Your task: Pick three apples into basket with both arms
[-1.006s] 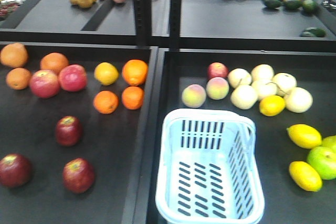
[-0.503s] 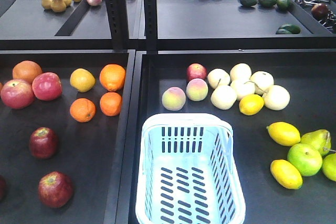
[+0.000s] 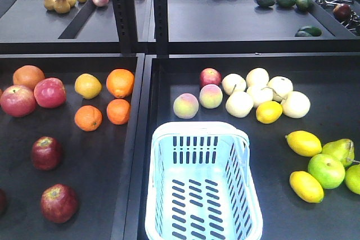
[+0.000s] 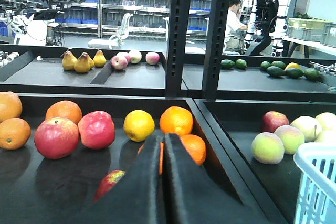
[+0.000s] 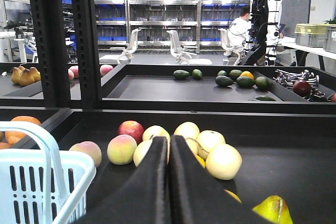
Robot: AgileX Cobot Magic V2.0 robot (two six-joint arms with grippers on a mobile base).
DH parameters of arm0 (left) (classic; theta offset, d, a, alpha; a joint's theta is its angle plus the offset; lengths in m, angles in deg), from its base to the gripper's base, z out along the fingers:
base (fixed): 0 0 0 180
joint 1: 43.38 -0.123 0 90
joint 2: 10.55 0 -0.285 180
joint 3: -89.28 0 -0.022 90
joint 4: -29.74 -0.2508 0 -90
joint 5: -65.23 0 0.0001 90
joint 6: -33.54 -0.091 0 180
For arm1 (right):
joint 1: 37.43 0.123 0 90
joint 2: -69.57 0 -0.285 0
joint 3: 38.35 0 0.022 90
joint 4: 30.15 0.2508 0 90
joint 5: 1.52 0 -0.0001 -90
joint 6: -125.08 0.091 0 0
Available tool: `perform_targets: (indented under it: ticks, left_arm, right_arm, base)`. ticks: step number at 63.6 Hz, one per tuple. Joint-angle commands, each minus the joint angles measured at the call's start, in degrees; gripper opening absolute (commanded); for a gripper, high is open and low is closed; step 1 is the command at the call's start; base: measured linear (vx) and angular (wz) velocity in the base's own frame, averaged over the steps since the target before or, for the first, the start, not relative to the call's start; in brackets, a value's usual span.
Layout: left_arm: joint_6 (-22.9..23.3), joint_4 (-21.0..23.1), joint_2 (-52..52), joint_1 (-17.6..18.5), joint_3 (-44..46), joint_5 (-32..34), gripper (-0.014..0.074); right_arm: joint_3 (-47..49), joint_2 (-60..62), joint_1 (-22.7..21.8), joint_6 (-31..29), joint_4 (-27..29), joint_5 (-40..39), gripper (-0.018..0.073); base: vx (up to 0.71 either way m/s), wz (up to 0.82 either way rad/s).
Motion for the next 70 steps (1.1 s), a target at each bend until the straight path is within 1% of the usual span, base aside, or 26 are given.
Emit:
perform_targets:
  ticks: [1, 31, 40, 46, 52, 56, 61, 67, 70]
  left_arm:
    - [0.36, 0.49, -0.93, -0.01, -0.2, 3.99, -0.0006]
    - [0.36, 0.49, -0.93, -0.01, -0.2, 4.05, -0.0006]
    - [0.43, 0.49, -0.93, -0.01, 0.71, 5.82, -0.0006]
    - [2.39, 0.59, -0.82, -0.01, 2.97, 5.08, -0.0006]
    - [4.02, 0.55, -0.27, -0.01, 7.51, 3.7, -0.0006]
    - [5.51, 0.55, 1.34, -0.01, 11.44, 1.61, -0.0006]
    - [6.47, 0.62, 5.27, -0.01, 17.54, -3.46, -0.0006]
    - [6.54, 0.62, 11.72, -0.01, 25.71, -12.34, -0.0006]
    - [6.07, 0.58, 14.89, -0.01, 29.52, -18.98, -0.0006]
  right_arm:
    - [-0.83, 0.73, -0.49, -0.4, -0.6, -4.37, -0.0008]
    - [-0.83, 0.73, -0.49, -0.4, -0.6, -4.37, -0.0008]
    - [-0.83, 0.73, -0.49, -0.4, -0.6, -4.37, -0.0008]
    - [-0.83, 0.73, -0.49, -0.4, -0.6, -4.37, -0.0008]
    - [-0.83, 0.73, -0.49, -0.4, -0.6, -4.37, -0.0008]
    - [-0.83, 0.73, -0.49, -0.4, -0.6, -4.37, -0.0008]
    - [-0.83, 0.73, -0.49, -0.4, -0.6, -4.37, -0.0008]
    - [-0.83, 0.73, -0.49, -0.4, -0.6, -4.37, -0.0008]
    - [-0.83, 0.73, -0.49, -0.4, -0.6, -4.37, -0.0008]
  base:
    - [0.0, 0.0]
    - [0.0, 0.0]
    - [0.0, 0.0]
    - [0.0, 0.0]
    - [0.0, 0.0]
    - [0.0, 0.0]
    - [0.0, 0.0]
    - [0.0, 0.0]
    - [0.0, 0.0]
